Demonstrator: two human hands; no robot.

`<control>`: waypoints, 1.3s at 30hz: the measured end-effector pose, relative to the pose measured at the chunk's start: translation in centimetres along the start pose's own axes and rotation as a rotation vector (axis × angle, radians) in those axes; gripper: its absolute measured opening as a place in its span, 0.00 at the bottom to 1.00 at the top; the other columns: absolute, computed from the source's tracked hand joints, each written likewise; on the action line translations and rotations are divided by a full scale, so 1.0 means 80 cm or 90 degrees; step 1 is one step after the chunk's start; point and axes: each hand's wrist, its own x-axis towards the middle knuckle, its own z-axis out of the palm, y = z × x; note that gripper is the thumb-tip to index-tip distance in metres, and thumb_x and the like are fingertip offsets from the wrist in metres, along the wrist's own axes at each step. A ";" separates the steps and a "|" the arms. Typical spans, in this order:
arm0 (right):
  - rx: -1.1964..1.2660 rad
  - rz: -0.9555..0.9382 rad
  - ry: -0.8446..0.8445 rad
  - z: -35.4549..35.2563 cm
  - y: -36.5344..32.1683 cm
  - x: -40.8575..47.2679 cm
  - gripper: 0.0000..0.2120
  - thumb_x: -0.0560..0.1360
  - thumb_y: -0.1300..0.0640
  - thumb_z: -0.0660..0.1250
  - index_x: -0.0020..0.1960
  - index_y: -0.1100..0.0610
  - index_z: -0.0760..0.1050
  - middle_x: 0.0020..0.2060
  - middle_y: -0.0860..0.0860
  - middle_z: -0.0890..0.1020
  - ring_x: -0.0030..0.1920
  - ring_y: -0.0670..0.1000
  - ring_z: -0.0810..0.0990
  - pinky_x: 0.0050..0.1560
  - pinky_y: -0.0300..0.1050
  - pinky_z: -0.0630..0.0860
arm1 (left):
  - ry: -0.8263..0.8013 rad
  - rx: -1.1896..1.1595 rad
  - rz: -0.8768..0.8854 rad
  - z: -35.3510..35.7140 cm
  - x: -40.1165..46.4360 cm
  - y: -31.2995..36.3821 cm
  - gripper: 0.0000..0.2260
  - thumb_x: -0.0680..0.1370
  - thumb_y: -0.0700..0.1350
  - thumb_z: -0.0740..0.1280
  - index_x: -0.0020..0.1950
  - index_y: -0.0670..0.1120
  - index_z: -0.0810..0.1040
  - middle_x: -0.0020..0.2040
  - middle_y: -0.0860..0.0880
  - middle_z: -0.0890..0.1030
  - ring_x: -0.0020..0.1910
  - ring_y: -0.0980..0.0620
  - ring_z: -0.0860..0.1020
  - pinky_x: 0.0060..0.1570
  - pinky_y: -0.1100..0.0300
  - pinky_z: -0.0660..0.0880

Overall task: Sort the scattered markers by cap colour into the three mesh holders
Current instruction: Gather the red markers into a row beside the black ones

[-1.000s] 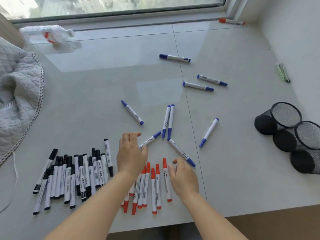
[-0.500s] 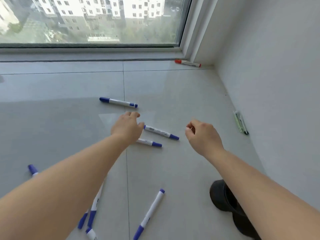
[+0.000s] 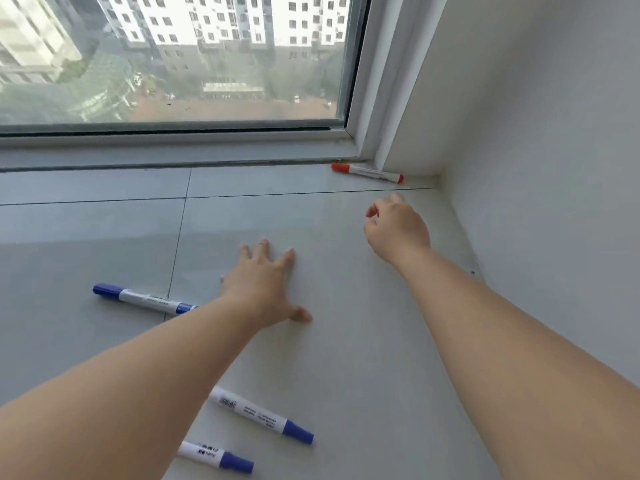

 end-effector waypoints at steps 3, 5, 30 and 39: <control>-0.007 -0.006 0.051 0.009 0.010 0.052 0.15 0.76 0.62 0.56 0.62 0.58 0.70 0.62 0.55 0.69 0.59 0.58 0.70 0.47 0.46 0.67 | 0.007 0.007 -0.008 0.001 0.007 -0.001 0.51 0.59 0.71 0.70 0.74 0.61 0.46 0.76 0.49 0.45 0.75 0.43 0.42 0.67 0.41 0.64; -0.031 -0.037 0.072 0.017 0.013 0.077 0.19 0.75 0.63 0.56 0.66 0.57 0.68 0.63 0.55 0.69 0.59 0.59 0.70 0.46 0.46 0.66 | -0.003 0.005 -0.013 0.001 0.008 0.001 0.52 0.58 0.71 0.70 0.73 0.62 0.44 0.76 0.50 0.43 0.75 0.43 0.41 0.67 0.42 0.64; -0.032 -0.069 0.068 0.042 0.017 -0.016 0.13 0.75 0.56 0.60 0.50 0.65 0.77 0.54 0.59 0.73 0.56 0.60 0.71 0.51 0.48 0.67 | 0.029 0.000 -0.028 -0.005 0.014 0.004 0.52 0.56 0.69 0.72 0.73 0.62 0.49 0.74 0.48 0.50 0.75 0.45 0.46 0.65 0.43 0.67; -0.029 0.088 -0.078 0.058 -0.006 -0.178 0.08 0.74 0.65 0.61 0.52 0.60 0.75 0.58 0.55 0.70 0.54 0.57 0.73 0.51 0.45 0.70 | -0.020 -0.104 -0.037 0.005 -0.077 0.008 0.36 0.73 0.60 0.65 0.75 0.54 0.51 0.75 0.46 0.51 0.75 0.46 0.47 0.71 0.49 0.58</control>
